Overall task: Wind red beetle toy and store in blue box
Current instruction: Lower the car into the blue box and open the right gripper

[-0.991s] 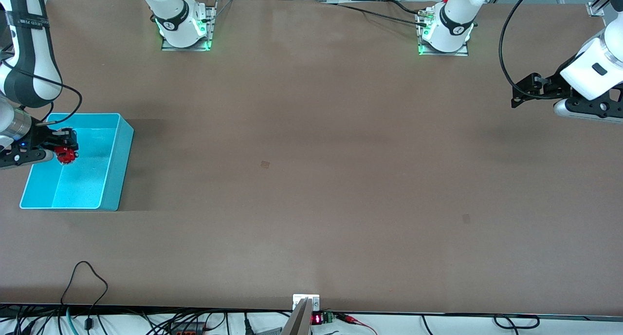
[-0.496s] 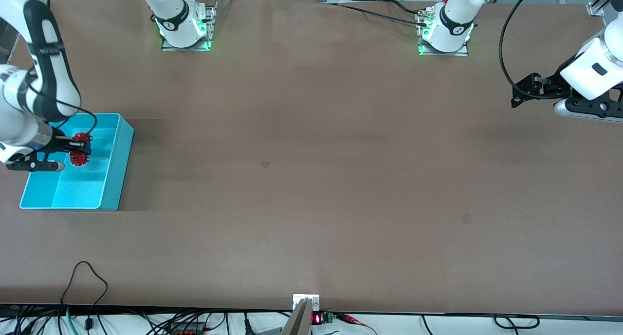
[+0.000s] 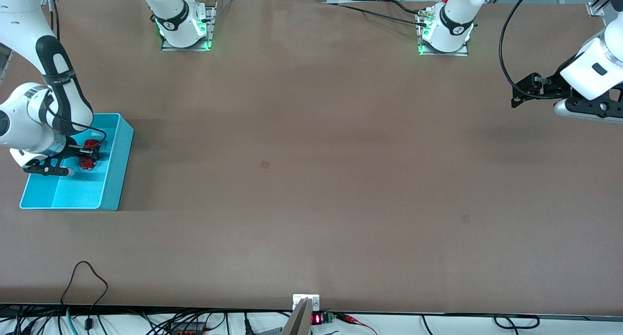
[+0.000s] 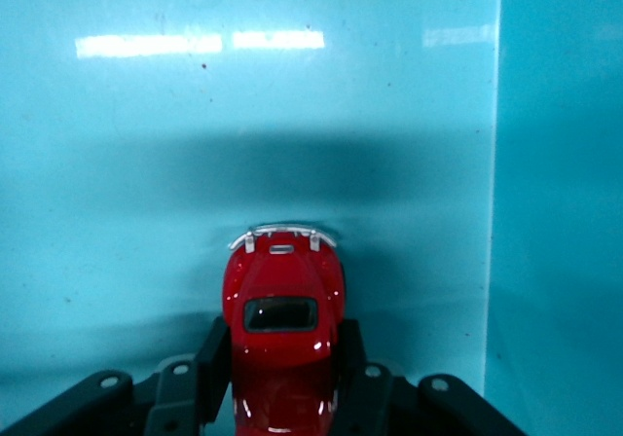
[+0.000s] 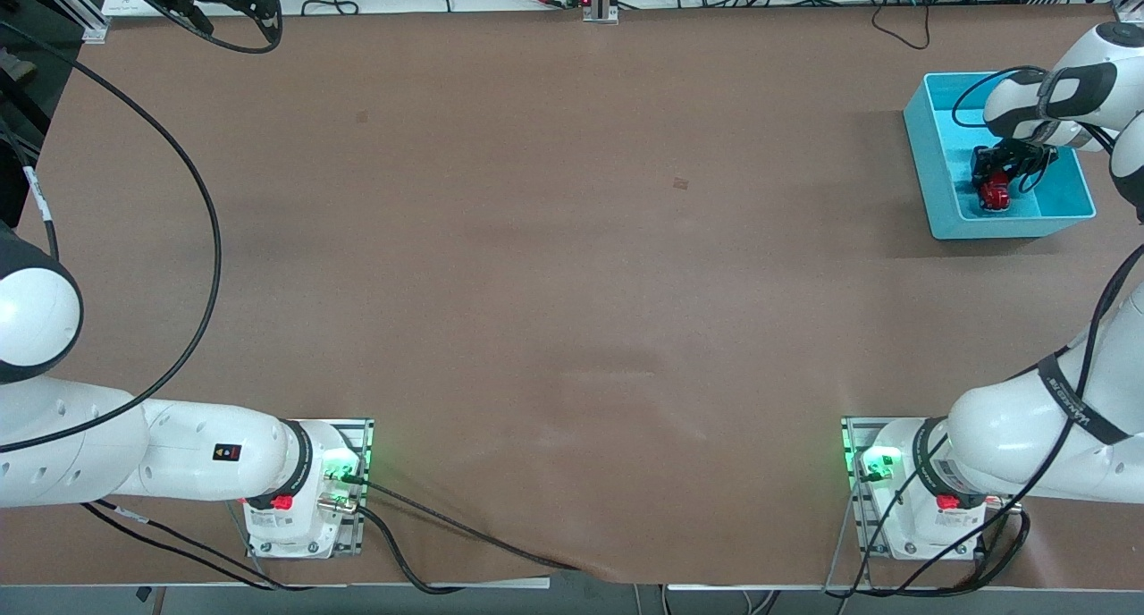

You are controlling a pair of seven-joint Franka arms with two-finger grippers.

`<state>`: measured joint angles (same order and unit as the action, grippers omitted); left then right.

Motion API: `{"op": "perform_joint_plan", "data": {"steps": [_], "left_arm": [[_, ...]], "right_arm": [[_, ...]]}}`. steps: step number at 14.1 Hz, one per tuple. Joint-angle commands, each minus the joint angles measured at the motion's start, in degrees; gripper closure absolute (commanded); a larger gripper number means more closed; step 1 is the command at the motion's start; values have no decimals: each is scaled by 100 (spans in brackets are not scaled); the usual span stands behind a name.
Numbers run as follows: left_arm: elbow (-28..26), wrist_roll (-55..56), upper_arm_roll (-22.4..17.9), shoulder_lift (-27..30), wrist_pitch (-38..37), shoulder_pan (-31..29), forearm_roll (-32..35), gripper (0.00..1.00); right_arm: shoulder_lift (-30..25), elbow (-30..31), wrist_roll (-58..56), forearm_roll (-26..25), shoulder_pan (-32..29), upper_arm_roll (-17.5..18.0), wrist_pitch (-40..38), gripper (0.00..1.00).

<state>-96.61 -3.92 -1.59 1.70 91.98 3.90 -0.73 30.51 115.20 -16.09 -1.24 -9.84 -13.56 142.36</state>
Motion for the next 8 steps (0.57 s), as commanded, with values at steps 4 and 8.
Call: {"op": "perform_joint_plan", "data": {"steps": [4, 8], "left_arm": [[90, 14, -25, 6, -101, 14, -103, 0], [90, 5, -25, 6, -101, 14, -103, 0]], "right_arm": [[166, 38, -114, 133, -80, 55, 38, 0], [-342, -215, -123, 133, -18, 161, -503, 0]]}}
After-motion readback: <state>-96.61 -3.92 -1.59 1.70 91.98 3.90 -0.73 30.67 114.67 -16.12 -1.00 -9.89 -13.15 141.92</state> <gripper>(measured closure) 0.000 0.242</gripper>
